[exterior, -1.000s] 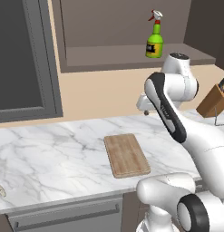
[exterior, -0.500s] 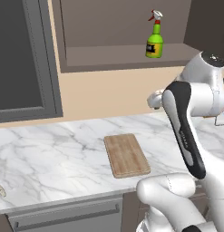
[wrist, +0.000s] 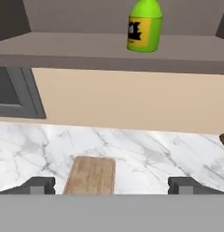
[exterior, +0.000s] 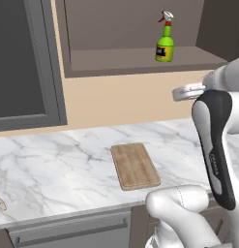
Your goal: Grab the spray bottle from the cabinet, then place it next to the cutting board for sanitizing. Then grab the dish brush from the countertop next to the sink and place it next to the cutting board.
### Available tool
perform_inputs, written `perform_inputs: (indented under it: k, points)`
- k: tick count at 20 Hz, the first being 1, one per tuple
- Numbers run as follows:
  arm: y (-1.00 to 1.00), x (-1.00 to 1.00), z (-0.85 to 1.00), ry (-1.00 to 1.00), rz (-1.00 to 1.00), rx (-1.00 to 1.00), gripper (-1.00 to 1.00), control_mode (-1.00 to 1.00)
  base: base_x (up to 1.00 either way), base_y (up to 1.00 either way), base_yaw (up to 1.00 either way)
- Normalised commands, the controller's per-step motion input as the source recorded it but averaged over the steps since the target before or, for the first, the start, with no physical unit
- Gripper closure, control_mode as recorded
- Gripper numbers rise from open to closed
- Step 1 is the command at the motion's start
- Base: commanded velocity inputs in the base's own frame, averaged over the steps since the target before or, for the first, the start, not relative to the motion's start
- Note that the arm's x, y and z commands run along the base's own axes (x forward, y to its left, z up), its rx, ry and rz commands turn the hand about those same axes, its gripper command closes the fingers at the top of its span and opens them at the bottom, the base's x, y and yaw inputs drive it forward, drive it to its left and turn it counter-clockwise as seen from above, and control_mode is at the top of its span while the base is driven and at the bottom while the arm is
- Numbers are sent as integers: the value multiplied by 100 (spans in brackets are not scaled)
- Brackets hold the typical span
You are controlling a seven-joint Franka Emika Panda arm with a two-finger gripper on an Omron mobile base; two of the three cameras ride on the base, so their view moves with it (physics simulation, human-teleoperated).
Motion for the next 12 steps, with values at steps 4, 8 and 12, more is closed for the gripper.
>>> perform_inputs:
  k: [4,8,12]
  points:
    - [-12,-6,51,-37,-14,0,-100,-100,0,0,0]
    - [-5,0,43,-38,-17,0,-100,-100,0,0,0]
    - [-1,0,43,-19,-4,0,-100,-100,0,0,0]
